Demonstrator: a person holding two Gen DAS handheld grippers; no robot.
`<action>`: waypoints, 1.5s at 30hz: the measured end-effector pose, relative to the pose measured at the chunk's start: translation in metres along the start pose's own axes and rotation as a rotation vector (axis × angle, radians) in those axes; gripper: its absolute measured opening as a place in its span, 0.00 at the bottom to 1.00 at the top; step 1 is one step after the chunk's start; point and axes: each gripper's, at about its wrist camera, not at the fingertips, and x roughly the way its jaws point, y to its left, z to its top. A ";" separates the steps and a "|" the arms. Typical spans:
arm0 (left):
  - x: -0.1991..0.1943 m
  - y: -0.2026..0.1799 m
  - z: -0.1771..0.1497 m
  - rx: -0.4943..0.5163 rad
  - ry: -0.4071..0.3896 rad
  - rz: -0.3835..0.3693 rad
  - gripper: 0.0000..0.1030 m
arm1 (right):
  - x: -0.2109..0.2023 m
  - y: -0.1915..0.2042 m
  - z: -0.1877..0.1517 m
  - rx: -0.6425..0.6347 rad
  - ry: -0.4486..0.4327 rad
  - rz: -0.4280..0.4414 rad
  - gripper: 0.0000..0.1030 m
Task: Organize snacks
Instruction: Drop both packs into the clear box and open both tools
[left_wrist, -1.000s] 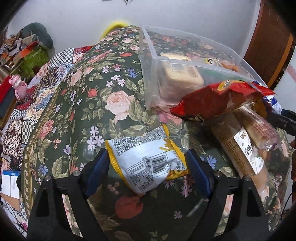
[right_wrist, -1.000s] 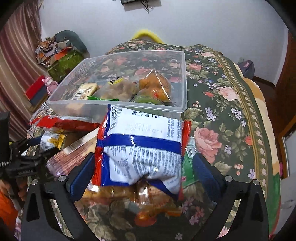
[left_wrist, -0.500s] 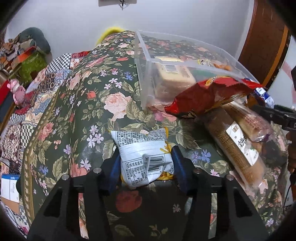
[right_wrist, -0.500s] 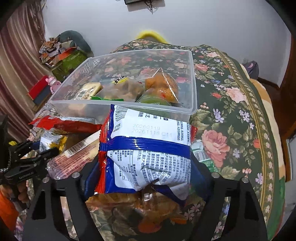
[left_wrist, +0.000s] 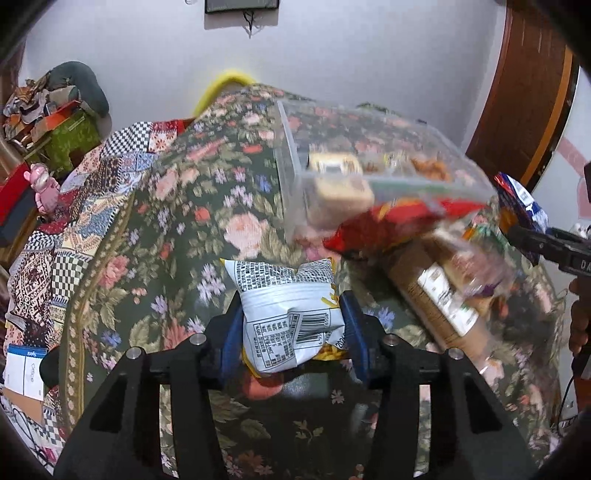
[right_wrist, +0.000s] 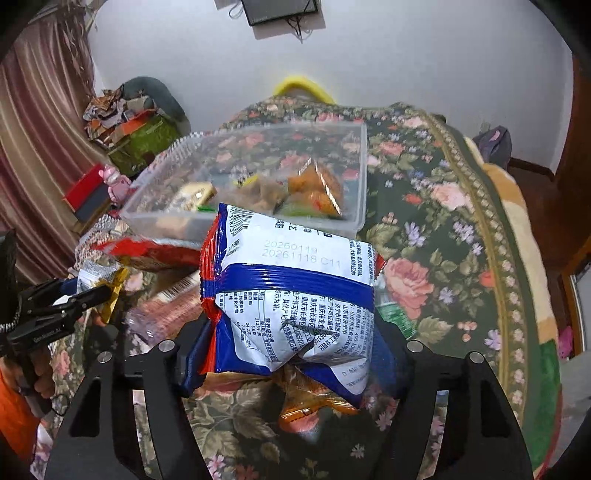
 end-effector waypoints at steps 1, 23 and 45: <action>-0.004 0.000 0.003 -0.003 -0.010 -0.001 0.48 | -0.006 0.001 0.002 -0.005 -0.015 -0.003 0.66; -0.033 -0.032 0.104 0.034 -0.204 -0.049 0.48 | -0.016 0.023 0.077 -0.061 -0.182 0.033 0.66; 0.061 -0.040 0.151 0.056 -0.086 -0.001 0.48 | 0.075 0.044 0.118 -0.131 -0.015 -0.005 0.68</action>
